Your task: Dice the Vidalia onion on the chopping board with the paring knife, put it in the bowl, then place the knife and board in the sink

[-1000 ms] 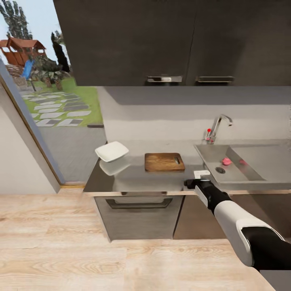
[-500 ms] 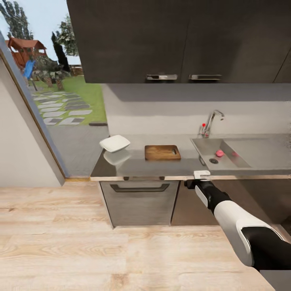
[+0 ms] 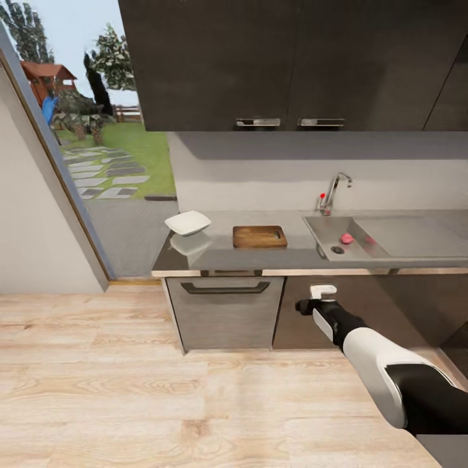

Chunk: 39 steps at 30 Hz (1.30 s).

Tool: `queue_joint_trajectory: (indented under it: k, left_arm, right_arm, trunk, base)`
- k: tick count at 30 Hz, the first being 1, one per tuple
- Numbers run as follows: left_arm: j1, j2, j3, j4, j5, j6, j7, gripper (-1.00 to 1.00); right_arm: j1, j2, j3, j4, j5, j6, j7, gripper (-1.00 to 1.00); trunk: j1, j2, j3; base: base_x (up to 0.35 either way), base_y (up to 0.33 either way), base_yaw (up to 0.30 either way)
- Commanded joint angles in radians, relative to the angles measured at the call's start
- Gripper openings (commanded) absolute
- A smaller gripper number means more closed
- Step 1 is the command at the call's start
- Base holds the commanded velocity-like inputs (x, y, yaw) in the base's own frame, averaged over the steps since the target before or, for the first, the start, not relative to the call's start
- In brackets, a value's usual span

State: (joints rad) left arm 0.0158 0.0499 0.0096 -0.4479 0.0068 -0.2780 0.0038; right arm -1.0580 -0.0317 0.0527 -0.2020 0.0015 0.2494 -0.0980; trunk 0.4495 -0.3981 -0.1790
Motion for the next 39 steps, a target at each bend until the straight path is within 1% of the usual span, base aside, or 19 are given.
queue_joint_trajectory:
  k: [1, 3, 6, 7, 8, 13, 15, 16, 17, 19, 20, 21, 26, 30, 32, 33, 35, 36, 39]
  left_arm:
    - [0.000, 0.000, 0.001, -0.001, 0.001, -0.001, 0.000, 1.00]
    - [0.000, 0.000, 0.001, -0.001, 0.001, -0.001, 0.001, 1.00]
    - [0.000, 0.001, 0.001, -0.002, 0.001, -0.001, 0.000, 1.00]
    - [0.000, 0.001, 0.001, -0.002, 0.001, -0.001, 0.000, 1.00]
    - [0.001, 0.001, 0.001, -0.002, 0.001, -0.001, 0.000, 1.00]
    - [0.000, 0.000, 0.001, -0.001, 0.001, -0.001, 0.001, 1.00]
    - [0.000, -0.001, 0.001, 0.000, 0.001, -0.001, 0.000, 1.00]
    - [0.000, -0.001, 0.000, 0.000, 0.001, -0.001, 0.000, 1.00]
    - [0.000, -0.001, 0.000, 0.000, 0.001, -0.001, 0.000, 1.00]
    - [0.000, -0.001, 0.001, 0.000, 0.001, -0.001, 0.000, 1.00]
    - [0.001, -0.001, 0.001, 0.000, 0.001, -0.001, 0.001, 1.00]
    - [0.001, -0.001, 0.001, 0.000, 0.001, -0.001, 0.000, 1.00]
    - [0.001, -0.001, 0.001, 0.000, 0.001, -0.001, 0.000, 1.00]
    - [0.000, 0.000, 0.001, -0.001, 0.001, -0.001, 0.000, 1.00]
    - [0.000, 0.001, 0.001, -0.001, 0.001, -0.001, 0.000, 1.00]
    - [0.000, 0.001, 0.001, -0.001, 0.001, -0.001, 0.000, 1.00]
    - [0.000, 0.001, 0.001, -0.001, 0.001, -0.001, 0.001, 1.00]
    - [0.001, 0.001, 0.001, -0.001, 0.001, -0.001, 0.001, 1.00]
    - [0.001, 0.001, 0.001, -0.002, 0.001, -0.001, 0.001, 1.00]
  right_arm:
    - [0.000, 0.000, 0.006, 0.016, 0.000, -0.006, -0.003, 1.00]
    - [0.000, 0.007, 0.006, 0.103, 0.000, -0.076, -0.001, 1.00]
    - [0.005, 0.023, 0.006, 0.152, 0.001, -0.165, -0.002, 1.00]
    - [0.018, 0.032, 0.006, 0.164, 0.001, -0.203, -0.002, 1.00]
    - [0.029, 0.035, 0.006, 0.168, 0.001, -0.219, -0.002, 1.00]
    - [0.169, 0.054, 0.006, 0.181, 0.001, -0.302, -0.002, 1.00]
    - [0.257, 0.057, 0.006, 0.183, 0.002, -0.389, -0.002, 1.00]
    - [0.276, 0.058, 0.006, 0.183, 0.002, -0.409, -0.002, 1.00]
    - [0.309, 0.059, 0.006, 0.184, 0.002, -0.448, -0.002, 1.00]
    - [0.349, 0.060, 0.006, 0.184, 0.002, -0.488, -0.002, 1.00]
    - [0.361, 0.060, 0.006, 0.184, 0.002, -0.498, -0.002, 1.00]
    - [0.387, 0.061, 0.006, 0.185, 0.002, -0.511, -0.001, 1.00]
    - [0.466, 0.062, 0.006, 0.185, 0.002, -0.548, 0.001, 1.00]
    - [0.568, 0.062, 0.006, 0.186, 0.002, -0.640, 0.001, 1.00]
    - [0.598, 0.062, 0.006, 0.186, 0.002, -0.665, 0.001, 1.00]
    - [0.627, 0.063, 0.006, 0.187, 0.002, -0.687, 0.001, 1.00]
    - [0.655, 0.063, 0.007, 0.187, 0.002, -0.707, 0.001, 1.00]
    - [0.683, 0.064, 0.007, 0.187, 0.002, -0.729, 0.001, 1.00]
    - [0.739, 0.065, 0.007, 0.187, 0.002, -0.778, 0.001, 1.00]
  trunk:
    - [0.000, -0.002, -0.002]
    - [0.000, -0.002, -0.002]
    - [0.000, -0.002, -0.002]
    - [0.000, -0.002, -0.002]
    - [0.000, -0.002, -0.002]
    - [0.000, -0.002, -0.002]
    - [0.000, -0.002, -0.002]
    - [0.000, -0.002, -0.002]
    - [0.000, -0.002, -0.002]
    - [0.000, -0.002, -0.002]
    - [0.000, -0.002, -0.002]
    - [0.000, -0.002, -0.002]
    - [0.000, -0.002, -0.002]
    - [0.000, -0.002, -0.002]
    - [0.000, -0.002, -0.002]
    - [0.000, -0.002, -0.002]
    - [0.000, -0.002, -0.002]
    - [0.000, -0.002, -0.002]
    - [0.000, -0.002, -0.002]
  base:
    - [-0.035, 0.000, 0.000]
    - [-0.019, 0.000, 0.000]
    - [-0.008, 0.000, 0.000]
    - [-0.004, 0.000, 0.000]
    - [-0.003, 0.000, 0.000]
    - [-0.001, 0.000, 0.000]
    - [0.000, 0.000, 0.000]
    - [0.000, 0.000, 0.000]
    - [0.000, 0.000, 0.000]
    - [0.000, 0.000, 0.000]
    - [0.000, 0.000, 0.000]
    - [0.000, 0.000, 0.000]
    - [0.000, 0.000, 0.000]
    - [0.000, 0.000, 0.000]
    - [0.000, 0.000, 0.000]
    - [0.000, 0.000, 0.000]
    - [0.000, 0.000, 0.000]
    - [0.000, 0.000, 0.000]
    - [0.000, 0.000, 0.000]
